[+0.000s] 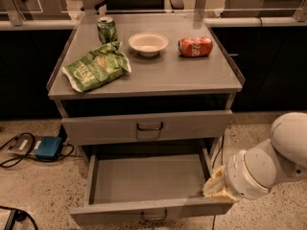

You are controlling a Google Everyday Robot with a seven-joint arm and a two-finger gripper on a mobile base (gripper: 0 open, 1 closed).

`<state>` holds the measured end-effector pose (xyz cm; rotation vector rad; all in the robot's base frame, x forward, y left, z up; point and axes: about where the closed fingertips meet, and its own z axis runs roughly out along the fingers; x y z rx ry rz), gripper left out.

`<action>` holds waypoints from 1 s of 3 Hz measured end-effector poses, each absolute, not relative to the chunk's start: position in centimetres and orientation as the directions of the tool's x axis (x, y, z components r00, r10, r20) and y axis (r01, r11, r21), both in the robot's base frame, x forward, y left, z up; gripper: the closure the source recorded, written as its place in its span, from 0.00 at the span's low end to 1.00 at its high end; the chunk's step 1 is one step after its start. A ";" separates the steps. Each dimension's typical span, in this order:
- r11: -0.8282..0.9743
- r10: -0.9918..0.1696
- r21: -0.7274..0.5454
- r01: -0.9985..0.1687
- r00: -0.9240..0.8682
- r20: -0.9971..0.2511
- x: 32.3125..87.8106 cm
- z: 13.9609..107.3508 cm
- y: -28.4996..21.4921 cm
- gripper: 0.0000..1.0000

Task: Close middle drawer

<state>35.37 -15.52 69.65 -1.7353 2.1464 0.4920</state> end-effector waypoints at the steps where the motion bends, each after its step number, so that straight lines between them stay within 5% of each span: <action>1: 0.199 -0.879 0.036 -0.979 -0.194 -0.436 34.9 68.3 -14.9 1.00; 3: 0.308 -0.858 0.088 -0.947 -0.316 -0.405 32.5 58.6 -17.4 1.00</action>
Offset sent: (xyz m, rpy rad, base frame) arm -0.0142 0.0063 -0.0937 -0.0438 0.0450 -0.0510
